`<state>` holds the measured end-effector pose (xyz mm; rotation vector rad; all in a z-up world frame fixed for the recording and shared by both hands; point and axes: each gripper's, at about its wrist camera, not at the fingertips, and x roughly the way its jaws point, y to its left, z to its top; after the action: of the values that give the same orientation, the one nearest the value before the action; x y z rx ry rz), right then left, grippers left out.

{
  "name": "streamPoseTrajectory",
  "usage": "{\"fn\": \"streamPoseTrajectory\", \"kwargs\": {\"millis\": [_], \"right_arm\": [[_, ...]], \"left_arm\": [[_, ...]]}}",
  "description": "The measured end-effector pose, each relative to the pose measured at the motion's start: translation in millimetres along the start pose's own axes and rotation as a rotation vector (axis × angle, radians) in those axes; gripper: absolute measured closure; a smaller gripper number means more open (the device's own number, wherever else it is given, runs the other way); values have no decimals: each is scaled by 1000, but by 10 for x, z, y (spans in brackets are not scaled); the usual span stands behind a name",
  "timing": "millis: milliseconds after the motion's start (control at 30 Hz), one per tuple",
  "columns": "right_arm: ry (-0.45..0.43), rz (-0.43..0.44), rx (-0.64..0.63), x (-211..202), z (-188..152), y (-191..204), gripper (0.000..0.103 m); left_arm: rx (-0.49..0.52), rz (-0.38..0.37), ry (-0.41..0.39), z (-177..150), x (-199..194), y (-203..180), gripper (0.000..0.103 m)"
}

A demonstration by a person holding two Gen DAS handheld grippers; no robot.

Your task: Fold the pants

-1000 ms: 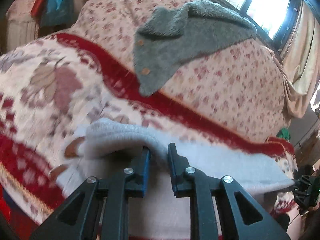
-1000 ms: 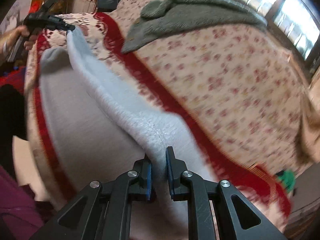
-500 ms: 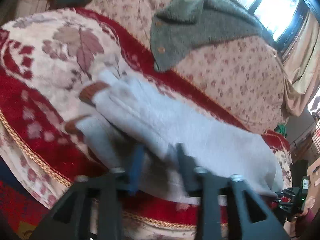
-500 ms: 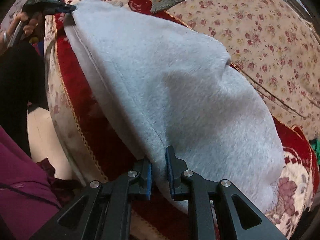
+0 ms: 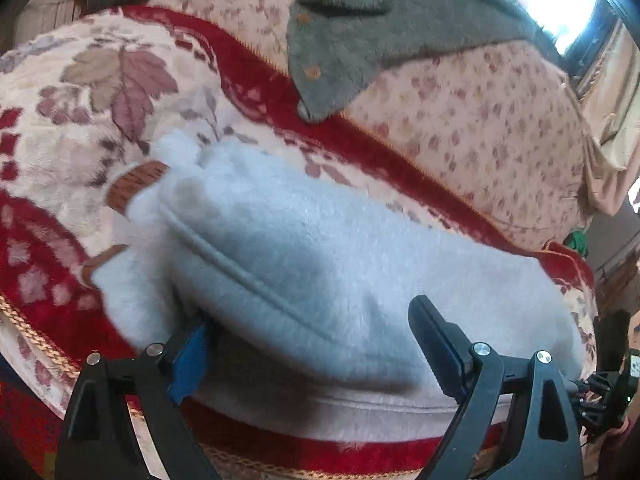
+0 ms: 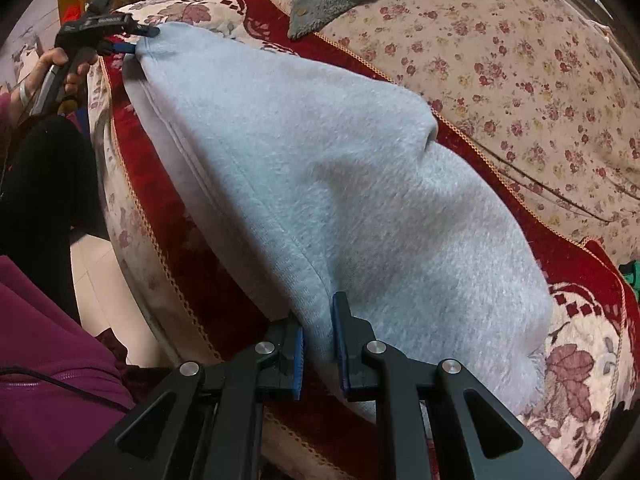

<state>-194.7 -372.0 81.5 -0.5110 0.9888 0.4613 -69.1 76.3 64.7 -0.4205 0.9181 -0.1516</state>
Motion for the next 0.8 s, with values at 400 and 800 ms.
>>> {"fn": "streamPoseTrajectory", "kwargs": {"millis": [400,800], "right_arm": [[33,36,24,-53,-238,-54,90],[-25,85,89,34,-372,-81,74]], "left_arm": [[137,-90,64,-145,-162,-217,89],[18,20,62,-237,-363,125,35]]}}
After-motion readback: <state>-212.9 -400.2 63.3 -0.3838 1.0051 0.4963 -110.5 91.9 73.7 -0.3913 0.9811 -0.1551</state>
